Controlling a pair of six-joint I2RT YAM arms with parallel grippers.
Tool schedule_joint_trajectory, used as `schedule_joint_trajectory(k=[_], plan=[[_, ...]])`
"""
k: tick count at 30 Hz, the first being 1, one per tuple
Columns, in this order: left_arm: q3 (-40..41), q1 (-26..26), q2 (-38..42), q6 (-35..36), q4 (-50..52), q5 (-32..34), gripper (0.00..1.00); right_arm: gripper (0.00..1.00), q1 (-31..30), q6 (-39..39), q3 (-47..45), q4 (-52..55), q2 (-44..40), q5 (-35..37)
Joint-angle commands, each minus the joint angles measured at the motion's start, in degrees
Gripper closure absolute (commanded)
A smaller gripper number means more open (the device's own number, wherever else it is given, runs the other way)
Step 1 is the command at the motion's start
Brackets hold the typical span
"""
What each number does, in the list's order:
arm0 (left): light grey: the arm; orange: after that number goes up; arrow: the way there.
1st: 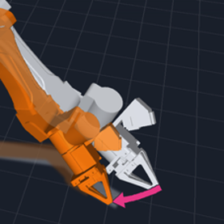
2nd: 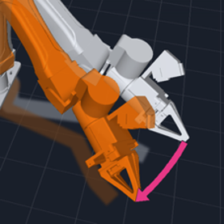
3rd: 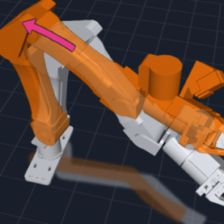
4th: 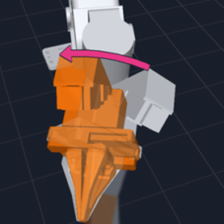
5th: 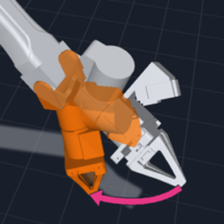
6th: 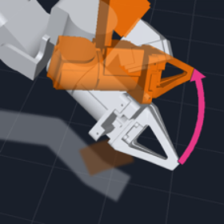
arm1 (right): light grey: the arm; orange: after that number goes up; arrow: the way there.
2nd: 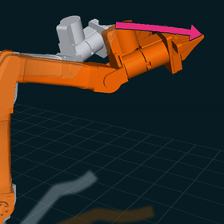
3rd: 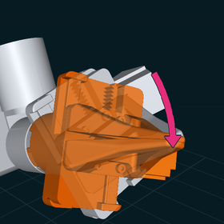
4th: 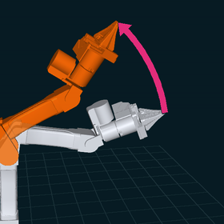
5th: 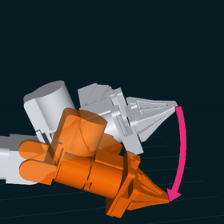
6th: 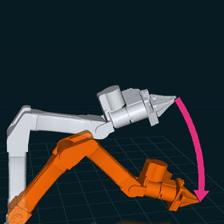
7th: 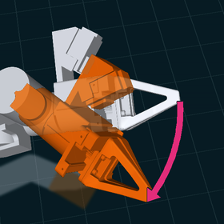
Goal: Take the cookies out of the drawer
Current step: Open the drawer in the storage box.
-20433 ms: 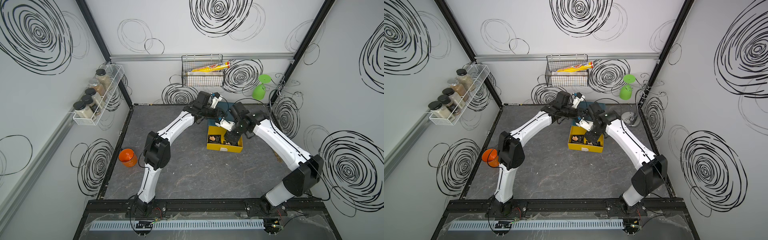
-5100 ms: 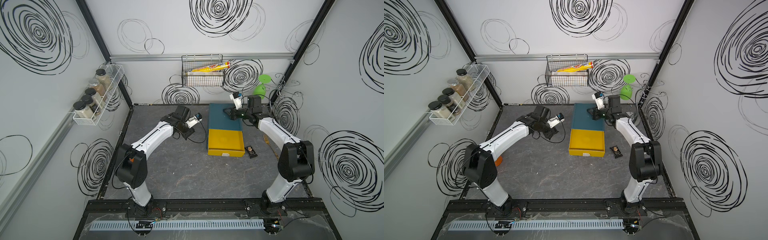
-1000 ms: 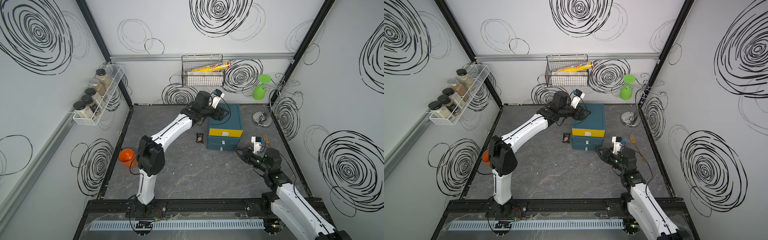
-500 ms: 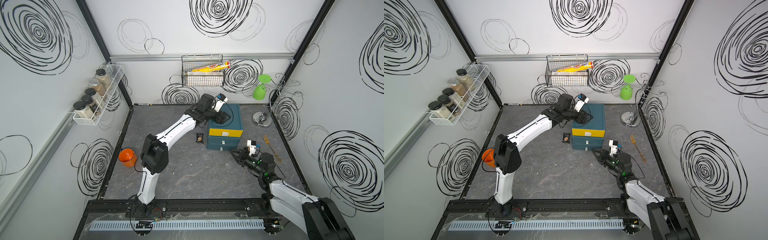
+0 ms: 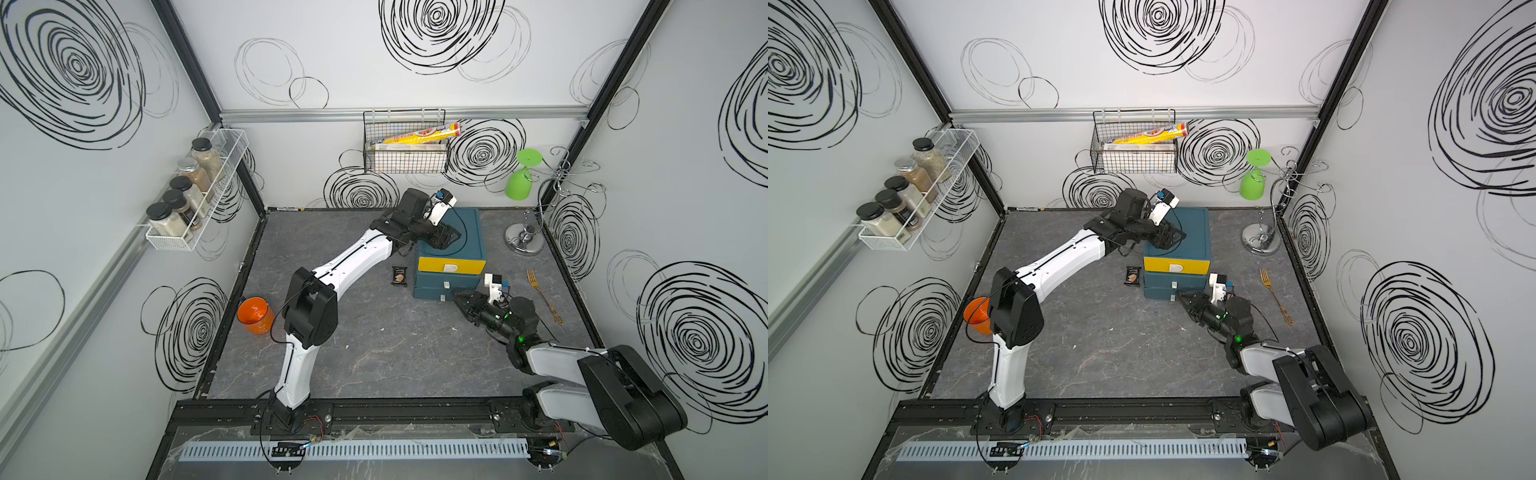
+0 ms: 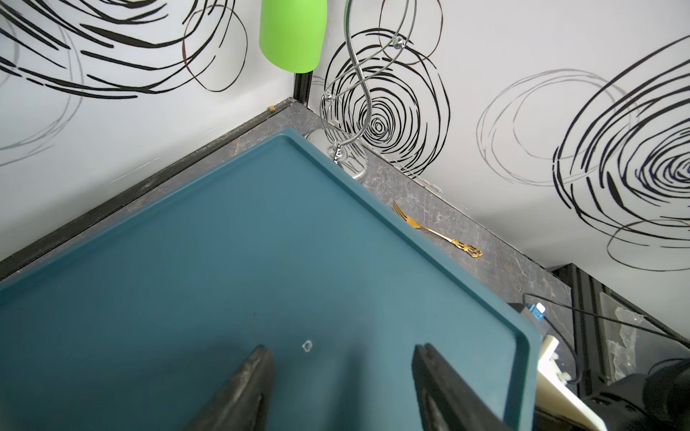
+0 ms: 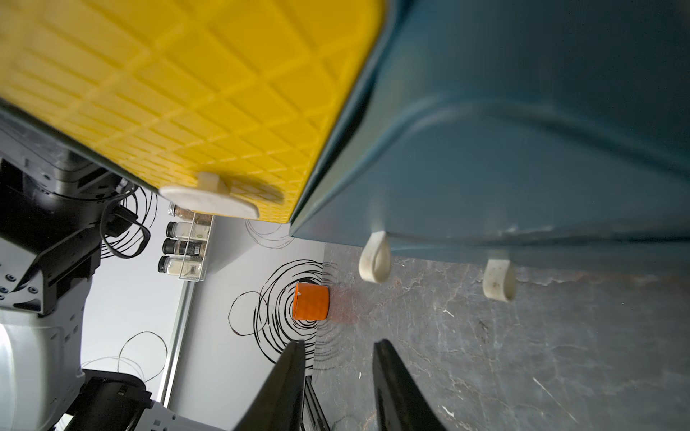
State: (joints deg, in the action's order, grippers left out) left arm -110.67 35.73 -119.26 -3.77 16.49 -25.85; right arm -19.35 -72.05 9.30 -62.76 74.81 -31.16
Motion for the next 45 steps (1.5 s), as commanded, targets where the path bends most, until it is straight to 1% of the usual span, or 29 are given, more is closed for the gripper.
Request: schedule_joint_trajectory(k=[1,5,12,17,23,30,37,45], plan=[[1.85,-0.36,-0.58,0.2,1.31,-0.08,0.35,0.65,-0.58,0.15,1.08,-6.06,3.24,0.82],[2.03,-0.53,-0.27,0.19,1.34,-0.28,0.36,0.65,-0.9,-0.76,1.44,-9.3,6.7,1.26],[2.72,-0.48,0.43,0.09,0.79,-0.34,0.36,0.68,-1.0,-0.5,3.28,-9.92,9.16,2.18],[2.98,-0.49,0.7,0.1,0.65,-0.35,0.37,0.68,-1.0,-0.18,4.59,-9.47,10.82,2.61],[3.35,-0.49,0.76,0.25,0.47,-0.79,0.4,0.69,-0.99,-0.97,4.72,-10.71,13.23,3.6],[3.8,-0.48,1.03,0.51,0.12,-1.14,0.41,0.8,-0.96,-1.19,6.26,-10.35,14.45,4.53],[4.38,-0.65,1.05,0.53,-0.02,-1.49,0.41,1.0,-0.96,-1.05,7.07,-8.91,14.16,5.04],[4.72,-0.92,1.14,0.17,-0.34,-1.41,0.42,1.0,-0.96,-2.86,5.59,-10.24,12.8,4.84]])
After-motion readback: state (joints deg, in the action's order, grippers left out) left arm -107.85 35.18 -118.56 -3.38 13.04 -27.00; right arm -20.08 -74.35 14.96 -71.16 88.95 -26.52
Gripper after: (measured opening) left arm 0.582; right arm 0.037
